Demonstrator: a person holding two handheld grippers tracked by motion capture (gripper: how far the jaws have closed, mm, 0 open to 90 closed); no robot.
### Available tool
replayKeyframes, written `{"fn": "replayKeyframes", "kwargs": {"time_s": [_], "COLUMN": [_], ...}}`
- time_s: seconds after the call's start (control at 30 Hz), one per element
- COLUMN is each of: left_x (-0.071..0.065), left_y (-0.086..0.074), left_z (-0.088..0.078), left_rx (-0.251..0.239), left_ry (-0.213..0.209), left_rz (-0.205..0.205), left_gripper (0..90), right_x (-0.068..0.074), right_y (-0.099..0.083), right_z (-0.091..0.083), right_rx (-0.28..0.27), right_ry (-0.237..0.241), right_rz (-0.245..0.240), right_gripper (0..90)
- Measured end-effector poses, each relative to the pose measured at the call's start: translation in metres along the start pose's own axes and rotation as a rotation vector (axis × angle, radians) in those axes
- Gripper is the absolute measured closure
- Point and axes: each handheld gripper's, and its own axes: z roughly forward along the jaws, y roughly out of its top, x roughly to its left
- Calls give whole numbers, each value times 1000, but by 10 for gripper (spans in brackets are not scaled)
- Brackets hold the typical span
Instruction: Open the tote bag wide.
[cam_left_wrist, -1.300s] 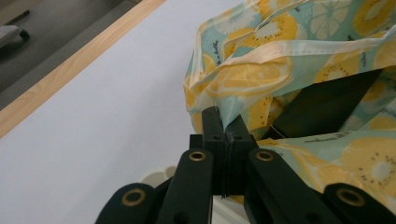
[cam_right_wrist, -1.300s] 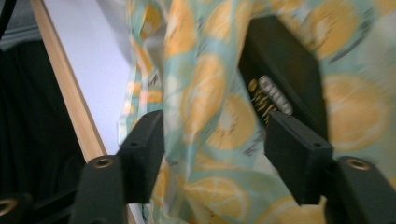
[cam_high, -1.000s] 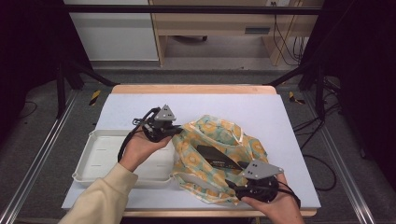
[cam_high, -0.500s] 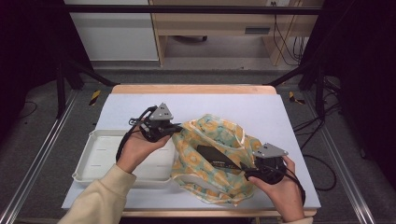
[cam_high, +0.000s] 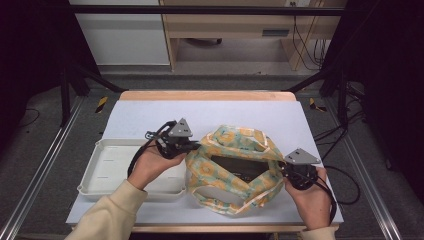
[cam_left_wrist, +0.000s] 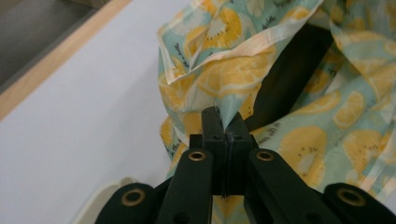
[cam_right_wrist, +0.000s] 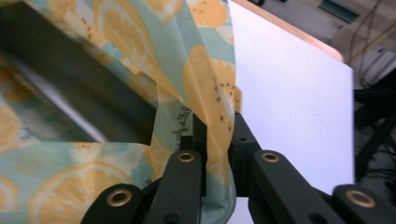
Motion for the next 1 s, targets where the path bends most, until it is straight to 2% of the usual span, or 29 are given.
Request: {"fn": "replayKeyframes", "kwargs": {"time_s": [0.03, 0.1, 0.27, 0.37, 0.43, 0.47, 0.5, 0.6, 0.7, 0.73, 0.8, 0.93, 1.0], "left_x": [-1, -2, -2, 1, 2, 2, 3, 4, 4, 4, 6, 7, 7], "left_y": [-1, -2, -3, -3, -3, -3, -2, 0, 2, 2, 4, 7, 9], "left_z": [5, 9, 22, 29, 29, 29, 29, 29, 27, 27, 25, 25, 25], "left_rx": [15, 15, 18, 8, -2, -2, -10, -12, -21, -21, -26, -24, -21], "left_ry": [-5, -7, -3, -17, -16, -16, -10, 5, 15, 15, 21, 30, 34], "left_rz": [6, -2, -18, -57, -69, -69, -72, -69, -73, -73, -68, -62, -57], "left_gripper": [900, 900, 900, 900, 900, 900, 900, 900, 900, 900, 900, 900, 900], "right_x": [-2, -5, -12, -14, -12, -12, -9, -6, -4, -4, -5, -3, -2], "right_y": [-1, -4, -9, -11, -9, -9, -7, -3, 2, 2, 10, 15, 17], "right_z": [2, 8, 22, 29, 26, 26, 20, 10, 2, 2, 1, 7, 16], "right_rx": [5, 26, 63, 85, 77, 77, 59, 26, 7, 7, -4, -7, -3], "right_ry": [-10, -26, -19, 0, 9, 9, 15, 26, 34, 34, 57, 80, 73], "right_rz": [-3, -8, -9, 6, 8, 8, 13, 15, 5, 5, 14, 5, -9], "right_gripper": [858, 860, 822, 646, 526, 526, 441, 342, 295, 295, 223, 201, 284]}}
